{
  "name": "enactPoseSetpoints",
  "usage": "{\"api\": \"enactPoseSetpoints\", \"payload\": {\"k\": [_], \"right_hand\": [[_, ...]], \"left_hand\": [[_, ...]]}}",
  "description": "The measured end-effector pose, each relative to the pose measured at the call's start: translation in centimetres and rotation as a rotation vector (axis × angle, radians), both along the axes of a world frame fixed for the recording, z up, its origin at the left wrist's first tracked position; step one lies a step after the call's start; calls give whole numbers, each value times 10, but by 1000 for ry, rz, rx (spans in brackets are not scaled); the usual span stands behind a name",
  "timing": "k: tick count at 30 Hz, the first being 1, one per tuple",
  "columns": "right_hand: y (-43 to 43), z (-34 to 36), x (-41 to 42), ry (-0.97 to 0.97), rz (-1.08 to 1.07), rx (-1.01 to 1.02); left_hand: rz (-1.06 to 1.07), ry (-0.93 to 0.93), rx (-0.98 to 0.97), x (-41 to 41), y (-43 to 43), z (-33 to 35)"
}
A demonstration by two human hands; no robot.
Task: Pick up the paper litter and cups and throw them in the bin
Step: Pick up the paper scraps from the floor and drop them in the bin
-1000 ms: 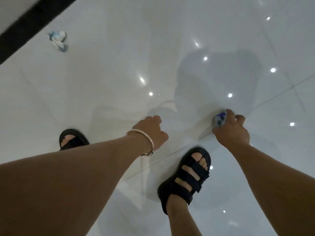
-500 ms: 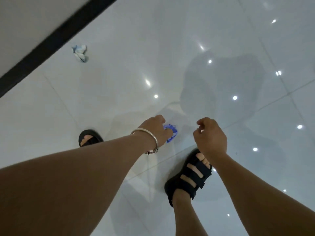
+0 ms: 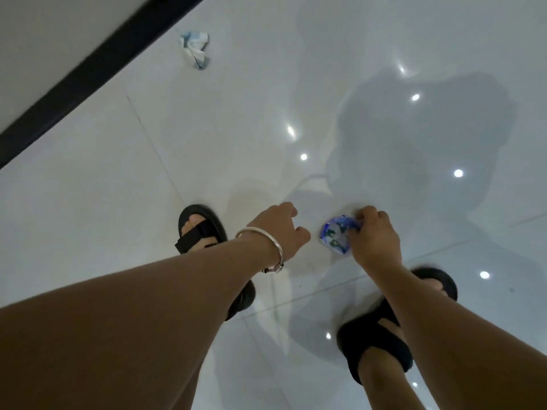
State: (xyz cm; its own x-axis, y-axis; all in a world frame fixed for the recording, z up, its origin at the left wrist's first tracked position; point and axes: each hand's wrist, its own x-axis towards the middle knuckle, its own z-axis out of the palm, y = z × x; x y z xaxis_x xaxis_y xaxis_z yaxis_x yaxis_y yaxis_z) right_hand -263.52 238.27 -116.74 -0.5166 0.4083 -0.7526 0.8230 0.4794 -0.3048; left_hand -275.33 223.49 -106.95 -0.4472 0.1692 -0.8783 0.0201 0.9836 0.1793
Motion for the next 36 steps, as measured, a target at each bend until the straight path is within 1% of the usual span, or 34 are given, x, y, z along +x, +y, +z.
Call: {"api": "enactPoseSetpoints", "payload": {"k": [2,4,6,8,10,12,14,16,19,21,23,24,26,31,34,36], "right_hand": [[-5,1,-4,18,-6,-4],[-10,16,-10,79,-11,-43],[-18,42,-22,173,-17,-85],[-26,74,-43,284,-79,-138],[-34,109,-69,388,-163,-222],[-43,143,-98,451,-215,-326],[-53,170,-127,482,-162,-396],[-60,189,-152,478,-77,-434],[-60,199,-181,427,19,-398],[-58,196,-199,314,82,-272],[-59,188,-222,167,210,-101],[-62,183,-237,126,274,-34],[-74,168,-270,132,407,38],[-113,103,-359,166,727,132],[-128,54,-411,189,778,148],[-134,26,-435,149,785,180]], "left_hand": [[24,4,-4,-1,-16,-2],[67,-6,10,-6,-26,5],[143,-31,55,-15,-29,21],[223,-40,132,-29,-29,43],[272,-24,203,-47,-27,68],[304,-6,253,-68,-26,92],[334,30,289,-90,-33,113],[309,92,284,-112,-46,129],[264,94,254,-141,-75,145],[288,53,223,-151,-103,152],[353,84,170,-156,-139,152],[344,116,120,-155,-157,148],[305,171,15,-153,-193,133],[567,284,-100,-145,-254,83],[817,310,-57,-136,-271,49],[919,318,-32,-127,-277,31]]}}
